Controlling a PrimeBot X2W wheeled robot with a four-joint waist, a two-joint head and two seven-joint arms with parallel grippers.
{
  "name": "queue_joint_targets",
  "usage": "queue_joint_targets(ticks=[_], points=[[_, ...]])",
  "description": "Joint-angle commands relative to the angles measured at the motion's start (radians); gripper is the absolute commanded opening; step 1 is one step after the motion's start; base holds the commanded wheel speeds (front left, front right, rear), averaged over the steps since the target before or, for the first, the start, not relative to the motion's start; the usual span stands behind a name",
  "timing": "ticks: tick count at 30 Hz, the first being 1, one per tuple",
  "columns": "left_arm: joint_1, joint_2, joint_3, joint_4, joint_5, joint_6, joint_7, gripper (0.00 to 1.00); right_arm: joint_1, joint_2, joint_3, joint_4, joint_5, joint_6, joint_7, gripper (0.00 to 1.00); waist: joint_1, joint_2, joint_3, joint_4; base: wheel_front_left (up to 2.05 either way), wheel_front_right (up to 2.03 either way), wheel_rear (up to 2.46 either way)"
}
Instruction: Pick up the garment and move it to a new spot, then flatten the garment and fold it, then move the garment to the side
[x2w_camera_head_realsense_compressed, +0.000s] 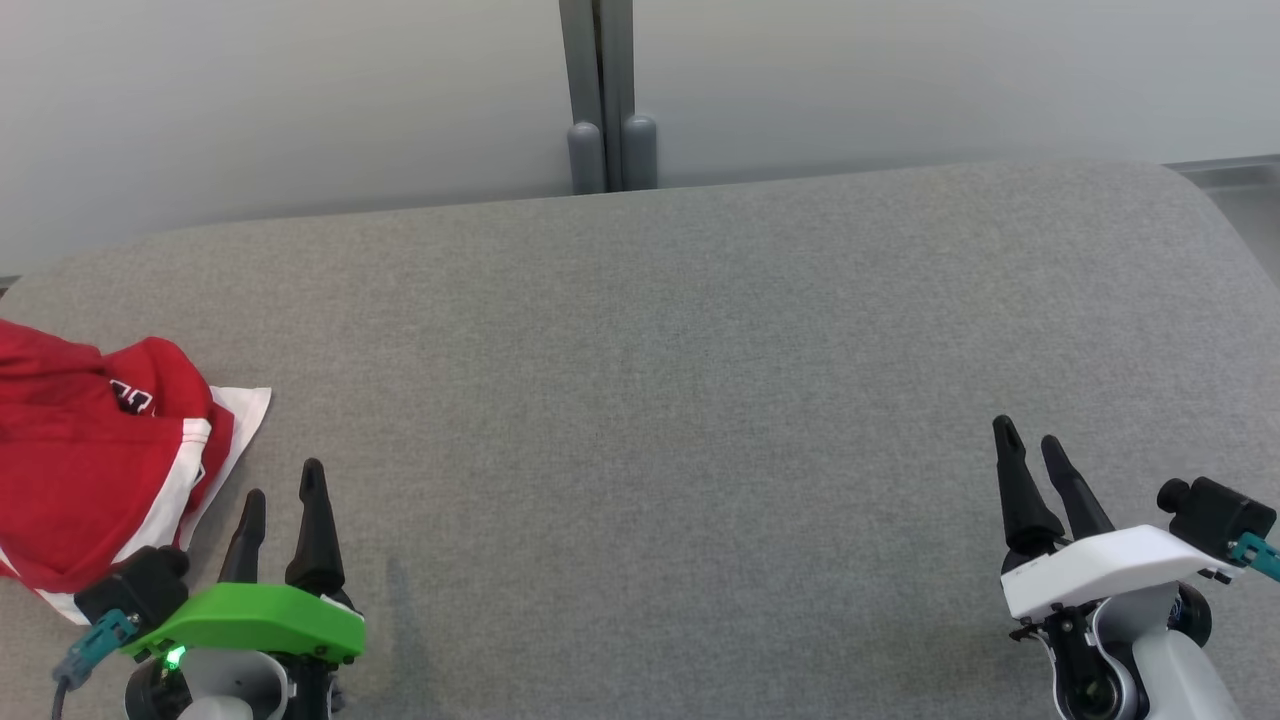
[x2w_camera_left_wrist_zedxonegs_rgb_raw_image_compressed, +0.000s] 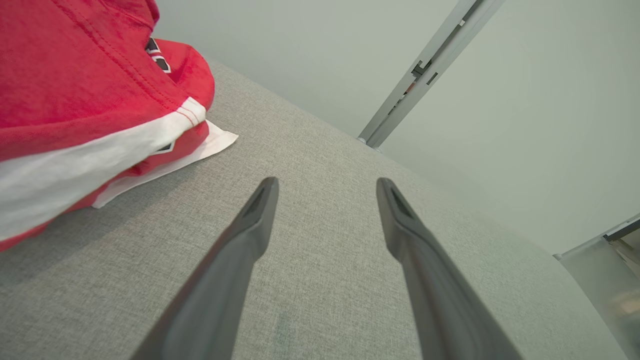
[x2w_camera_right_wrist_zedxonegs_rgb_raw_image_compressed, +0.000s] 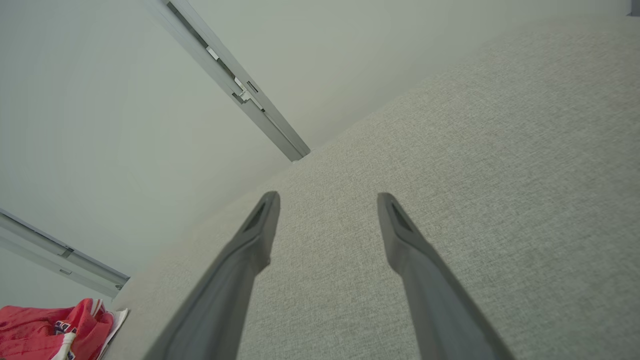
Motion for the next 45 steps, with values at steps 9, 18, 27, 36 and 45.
queue_joint_targets(ticks=[9,18,27,36,45], points=[[0.001,0.022,-0.023,0.011,0.136,0.009,-0.034,1.00,0.000,-0.006,0.014,0.002,-0.124,0.000,-0.034,1.00,0.0000,0.0000,-0.002,0.000,0.00,0.00,0.00],[-0.002,0.029,-0.039,0.043,0.229,0.015,-0.056,1.00,-0.012,-0.007,0.021,0.016,-0.222,0.000,-0.058,1.00,0.0000,0.0000,0.007,0.001,0.00,0.00,0.00],[-0.015,0.035,-0.053,0.049,0.320,0.025,-0.078,1.00,-0.026,-0.008,0.033,0.029,-0.315,0.000,-0.080,1.00,0.0000,0.0000,0.018,0.005,0.00,0.00,0.00],[-0.016,0.032,-0.054,0.050,0.393,0.024,-0.098,1.00,-0.030,-0.009,0.031,0.029,-0.403,0.000,-0.100,1.00,0.0000,0.0000,0.027,0.008,0.00,0.00,0.00],[0.008,0.025,-0.048,0.038,0.466,0.020,-0.117,1.00,-0.015,-0.010,0.026,0.039,-0.470,0.000,-0.119,1.00,0.0000,0.0000,0.027,0.008,0.00,0.00,0.00]])
